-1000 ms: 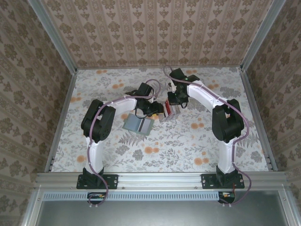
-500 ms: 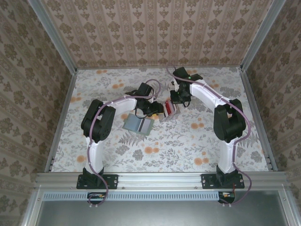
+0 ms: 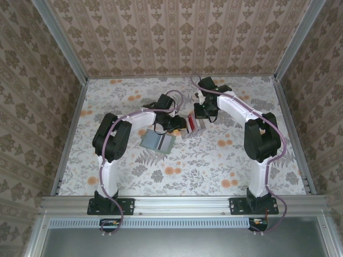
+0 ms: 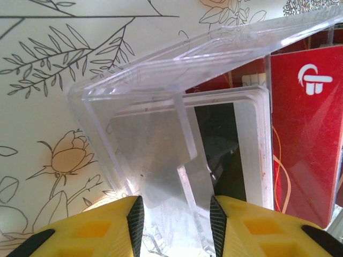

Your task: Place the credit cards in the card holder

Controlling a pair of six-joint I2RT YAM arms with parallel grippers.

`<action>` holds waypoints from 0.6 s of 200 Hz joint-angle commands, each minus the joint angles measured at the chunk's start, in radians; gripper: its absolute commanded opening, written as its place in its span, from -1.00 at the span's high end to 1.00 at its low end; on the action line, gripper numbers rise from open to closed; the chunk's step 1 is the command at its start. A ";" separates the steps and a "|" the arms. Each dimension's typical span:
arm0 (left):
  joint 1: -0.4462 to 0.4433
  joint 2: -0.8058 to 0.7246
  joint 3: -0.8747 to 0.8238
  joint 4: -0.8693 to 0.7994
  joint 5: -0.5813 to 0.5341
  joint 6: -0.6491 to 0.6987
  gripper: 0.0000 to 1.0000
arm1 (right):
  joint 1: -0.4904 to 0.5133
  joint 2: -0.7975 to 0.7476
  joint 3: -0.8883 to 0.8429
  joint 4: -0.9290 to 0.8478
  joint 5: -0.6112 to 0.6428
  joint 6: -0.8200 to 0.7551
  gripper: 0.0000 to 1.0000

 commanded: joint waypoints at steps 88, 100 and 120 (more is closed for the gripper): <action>-0.009 -0.005 -0.014 -0.016 -0.004 -0.008 0.19 | 0.002 -0.006 -0.013 -0.003 -0.081 0.010 0.23; -0.009 -0.005 -0.016 -0.016 -0.002 -0.009 0.19 | 0.014 0.003 0.003 -0.023 -0.030 -0.003 0.16; -0.010 -0.006 -0.020 -0.012 -0.003 -0.009 0.19 | 0.033 0.013 0.021 -0.056 0.097 -0.020 0.13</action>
